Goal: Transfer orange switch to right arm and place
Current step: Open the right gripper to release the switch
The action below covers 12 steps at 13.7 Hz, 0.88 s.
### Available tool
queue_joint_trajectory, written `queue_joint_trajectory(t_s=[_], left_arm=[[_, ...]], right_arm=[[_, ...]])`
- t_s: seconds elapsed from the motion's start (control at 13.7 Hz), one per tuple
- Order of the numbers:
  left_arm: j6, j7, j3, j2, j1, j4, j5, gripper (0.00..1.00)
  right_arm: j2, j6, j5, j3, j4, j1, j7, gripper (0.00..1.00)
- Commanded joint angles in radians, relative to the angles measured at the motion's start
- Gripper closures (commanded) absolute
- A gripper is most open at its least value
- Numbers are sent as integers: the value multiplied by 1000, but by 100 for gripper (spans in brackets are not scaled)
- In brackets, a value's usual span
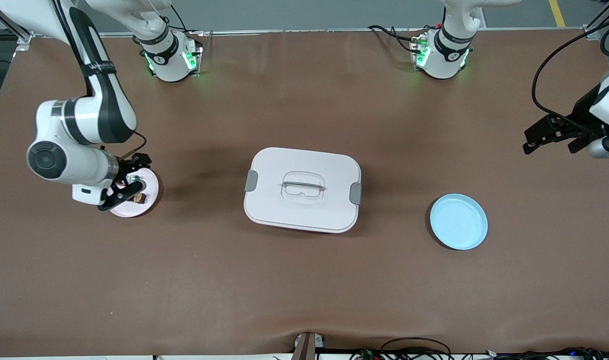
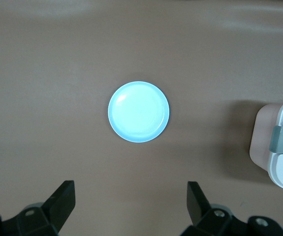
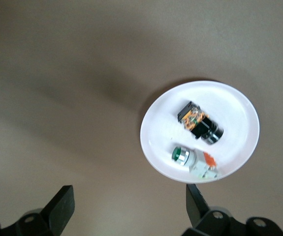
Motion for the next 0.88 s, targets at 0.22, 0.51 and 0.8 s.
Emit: queue_joint_trajectory(t_s=[0.22, 0.51, 0.8], left_arm=[[-23, 9, -4, 10, 9, 27, 8, 0], [-23, 12, -4, 10, 9, 27, 8, 0], [-23, 15, -2, 11, 9, 26, 8, 0]], right_arm=[[-65, -137, 26, 10, 91, 2, 206, 0], [-91, -175, 40, -1, 109, 17, 246, 0], [-129, -238, 77, -1, 114, -16, 307, 0]])
